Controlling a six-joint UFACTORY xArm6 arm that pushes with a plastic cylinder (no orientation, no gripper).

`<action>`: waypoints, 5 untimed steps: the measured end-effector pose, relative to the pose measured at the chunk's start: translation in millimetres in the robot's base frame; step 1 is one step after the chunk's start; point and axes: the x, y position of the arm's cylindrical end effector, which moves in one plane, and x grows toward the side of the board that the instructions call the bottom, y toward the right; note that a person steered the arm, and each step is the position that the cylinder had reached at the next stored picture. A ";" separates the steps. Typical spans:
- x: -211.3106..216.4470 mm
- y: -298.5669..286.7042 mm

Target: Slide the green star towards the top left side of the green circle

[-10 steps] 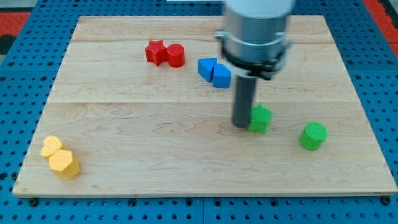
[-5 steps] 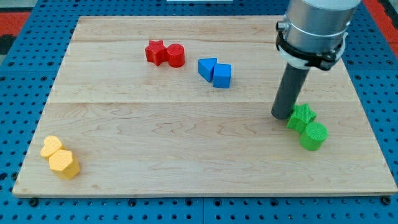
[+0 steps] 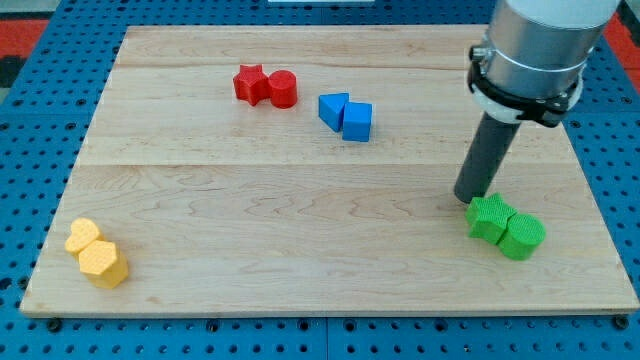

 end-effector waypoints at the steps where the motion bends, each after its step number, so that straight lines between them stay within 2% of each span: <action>1: 0.0 -10.6; 5: -0.8 -10.6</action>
